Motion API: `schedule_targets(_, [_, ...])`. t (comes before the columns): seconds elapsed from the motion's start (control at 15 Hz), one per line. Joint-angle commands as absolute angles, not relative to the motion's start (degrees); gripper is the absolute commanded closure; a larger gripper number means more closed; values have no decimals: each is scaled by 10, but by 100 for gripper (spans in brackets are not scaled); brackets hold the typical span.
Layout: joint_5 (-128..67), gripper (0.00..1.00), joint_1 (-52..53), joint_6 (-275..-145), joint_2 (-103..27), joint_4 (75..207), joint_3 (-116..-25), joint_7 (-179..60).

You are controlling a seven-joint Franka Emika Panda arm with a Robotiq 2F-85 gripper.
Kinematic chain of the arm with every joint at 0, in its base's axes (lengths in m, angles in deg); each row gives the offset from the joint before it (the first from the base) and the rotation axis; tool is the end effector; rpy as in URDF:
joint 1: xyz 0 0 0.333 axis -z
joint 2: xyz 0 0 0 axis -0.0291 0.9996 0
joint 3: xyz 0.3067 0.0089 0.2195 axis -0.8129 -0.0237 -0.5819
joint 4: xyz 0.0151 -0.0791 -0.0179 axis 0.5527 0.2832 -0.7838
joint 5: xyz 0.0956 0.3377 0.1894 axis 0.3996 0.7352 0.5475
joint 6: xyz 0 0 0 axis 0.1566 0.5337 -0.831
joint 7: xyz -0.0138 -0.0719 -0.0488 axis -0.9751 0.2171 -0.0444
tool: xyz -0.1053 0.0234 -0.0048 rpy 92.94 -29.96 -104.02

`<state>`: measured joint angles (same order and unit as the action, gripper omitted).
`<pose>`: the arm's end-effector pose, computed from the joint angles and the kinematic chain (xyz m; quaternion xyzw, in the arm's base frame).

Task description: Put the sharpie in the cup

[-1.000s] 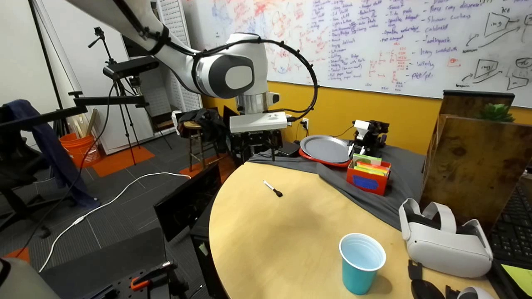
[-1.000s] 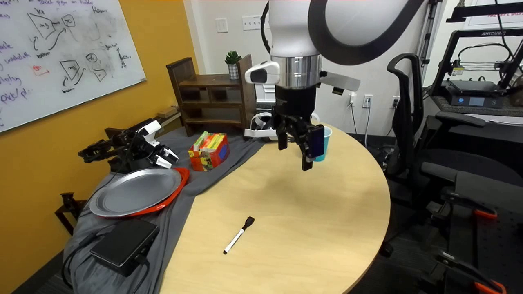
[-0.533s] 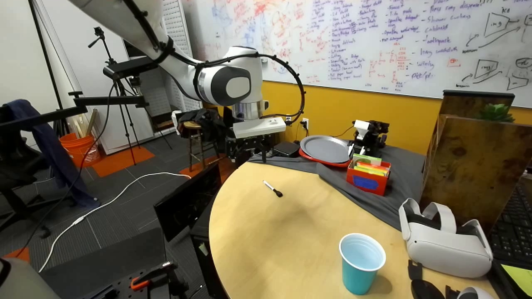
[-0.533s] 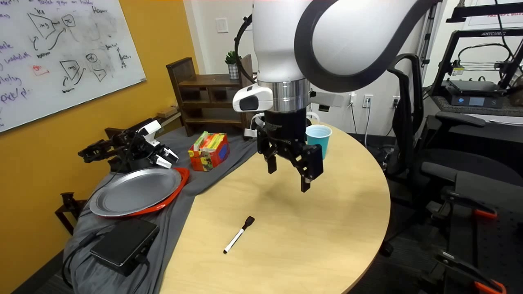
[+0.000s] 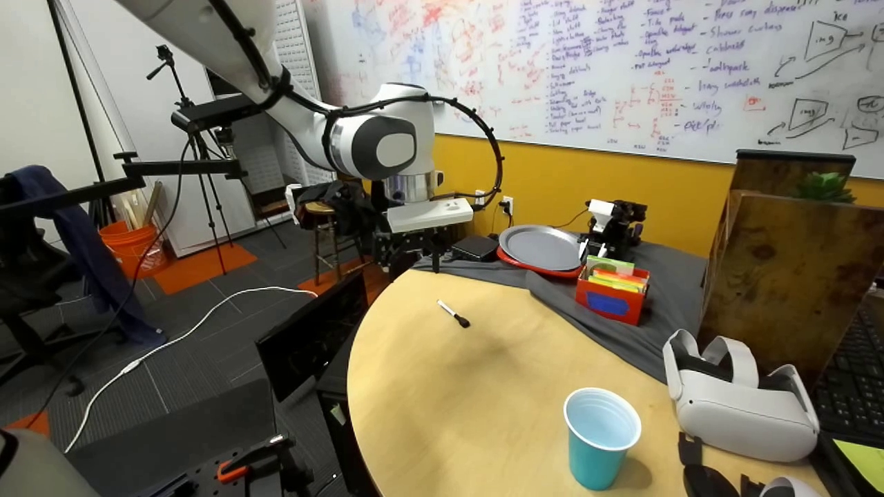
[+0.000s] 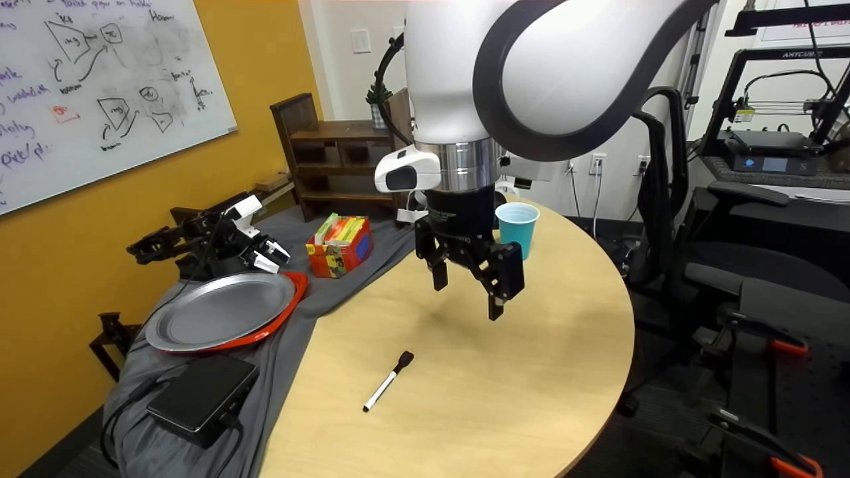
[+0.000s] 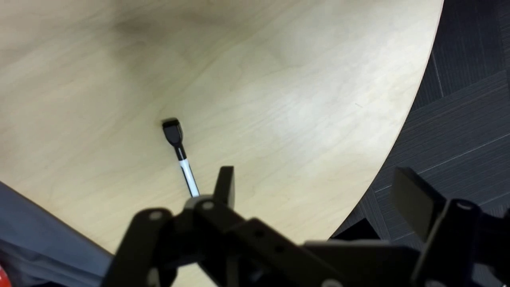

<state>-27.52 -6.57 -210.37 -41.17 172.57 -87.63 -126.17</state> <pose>0.5383 0.2062 0.3434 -0.7444 -0.6671 0.0056 0.0281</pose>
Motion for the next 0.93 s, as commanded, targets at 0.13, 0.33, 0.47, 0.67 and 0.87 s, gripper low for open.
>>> schedule_targets(0.13, [-262, 0, -58, -2146, -412, 1738, -881, -1271])
schedule_targets(0.33, [-266, 0, -58, -2188, -392, 1733, -882, -1278])
schedule_targets(0.47, [-276, 0, -60, -2200, -376, 1723, -883, -1279])
schedule_targets(0.67, [-290, 0, -61, -2193, -354, 1706, -886, -1286])
schedule_targets(0.87, [-304, 0, -59, -2180, -329, 1681, -895, -1319])
